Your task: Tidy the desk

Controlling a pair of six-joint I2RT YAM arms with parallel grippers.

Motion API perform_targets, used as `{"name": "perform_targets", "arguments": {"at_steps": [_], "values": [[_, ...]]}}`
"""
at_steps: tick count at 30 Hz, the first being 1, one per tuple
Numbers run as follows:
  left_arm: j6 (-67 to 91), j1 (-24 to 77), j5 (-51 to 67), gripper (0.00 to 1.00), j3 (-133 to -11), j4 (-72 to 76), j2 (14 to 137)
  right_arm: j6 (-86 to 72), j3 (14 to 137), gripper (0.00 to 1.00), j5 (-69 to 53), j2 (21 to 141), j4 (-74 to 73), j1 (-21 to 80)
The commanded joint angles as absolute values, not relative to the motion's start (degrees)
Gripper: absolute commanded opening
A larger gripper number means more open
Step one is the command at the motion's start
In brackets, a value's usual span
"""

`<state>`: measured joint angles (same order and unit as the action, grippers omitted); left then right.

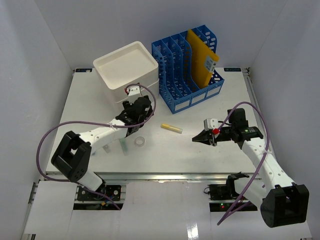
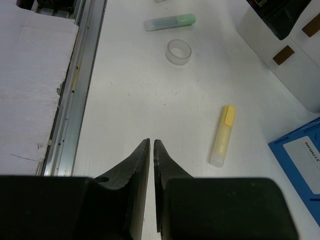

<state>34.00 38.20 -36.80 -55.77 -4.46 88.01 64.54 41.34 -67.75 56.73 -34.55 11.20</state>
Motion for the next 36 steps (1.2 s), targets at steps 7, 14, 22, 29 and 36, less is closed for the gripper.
{"name": "perform_targets", "arguments": {"at_steps": [7, 14, 22, 29, 36], "values": [[30.1, 38.3, -51.2, 0.81, -71.4, 0.9, 102.9, 63.8, 41.0, 0.13, -69.2, 57.0, -34.7, 10.7], [29.8, 38.3, -54.6, 0.76, -79.8, -5.3, 109.2, 63.7, 41.2, 0.13, -69.0, 57.0, -34.8, 10.7], [29.7, 37.5, -56.0, 0.66, -82.1, -9.3, 110.5, 63.5, 41.3, 0.13, -68.8, 56.9, -34.8, 10.6], [30.9, 36.4, -54.7, 0.43, -82.0, -11.1, 110.0, 63.5, 41.3, 0.13, -68.8, 57.0, -34.8, 10.4], [32.3, 36.4, -52.3, 0.09, -80.6, -11.4, 108.5, 63.4, 41.4, 0.13, -68.8, 57.0, -34.8, 10.1]]}}
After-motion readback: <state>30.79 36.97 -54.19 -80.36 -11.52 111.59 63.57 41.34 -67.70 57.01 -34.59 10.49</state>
